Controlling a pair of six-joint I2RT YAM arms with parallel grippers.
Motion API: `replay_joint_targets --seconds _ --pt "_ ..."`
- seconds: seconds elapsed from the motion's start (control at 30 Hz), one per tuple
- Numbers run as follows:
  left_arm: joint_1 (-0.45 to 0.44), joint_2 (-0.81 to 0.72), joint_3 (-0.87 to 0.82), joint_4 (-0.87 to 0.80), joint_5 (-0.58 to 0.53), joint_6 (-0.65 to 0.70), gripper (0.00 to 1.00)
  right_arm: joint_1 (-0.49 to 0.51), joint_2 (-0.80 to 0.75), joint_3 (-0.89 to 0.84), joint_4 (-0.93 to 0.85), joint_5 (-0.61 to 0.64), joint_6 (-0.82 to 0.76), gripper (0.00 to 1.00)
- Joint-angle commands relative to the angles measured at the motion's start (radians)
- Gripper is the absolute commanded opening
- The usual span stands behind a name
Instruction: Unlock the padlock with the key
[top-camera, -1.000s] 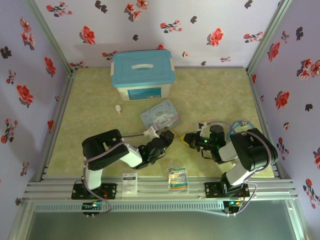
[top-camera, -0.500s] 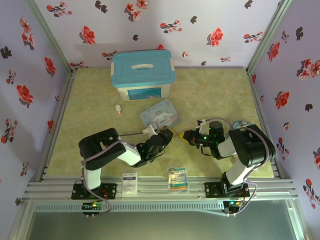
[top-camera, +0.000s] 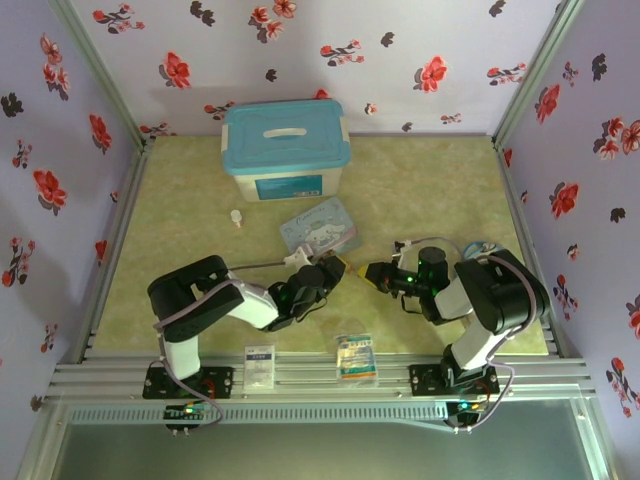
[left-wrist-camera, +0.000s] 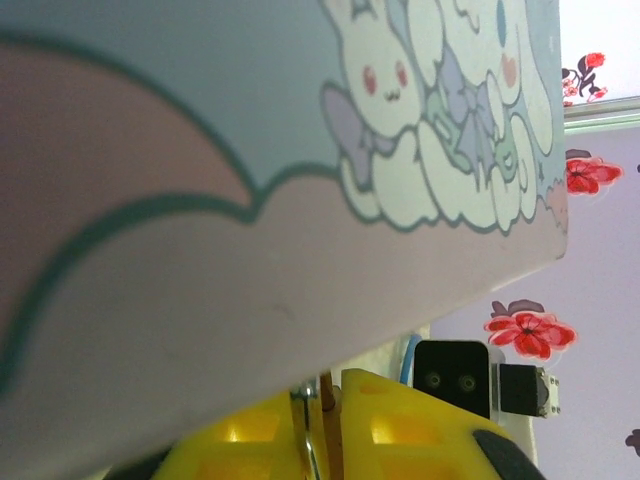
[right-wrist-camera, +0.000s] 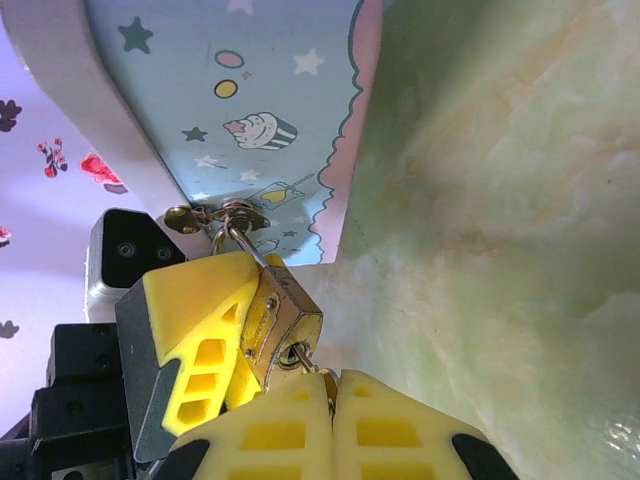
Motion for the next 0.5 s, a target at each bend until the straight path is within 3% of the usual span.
replay_joint_targets --seconds 0.0,0.23,0.47 --pt "-0.006 -0.024 0.031 0.046 0.123 -0.014 0.0 0.049 -0.079 -0.001 0.058 -0.025 -0.062 0.0" --pt "0.004 -0.058 0.03 0.022 0.16 -0.003 0.0 0.062 -0.197 -0.009 -0.094 0.042 -0.081 0.0" --pt "0.012 -0.035 0.072 0.024 0.222 0.004 0.01 0.094 -0.17 -0.007 0.027 0.072 0.169 0.0"
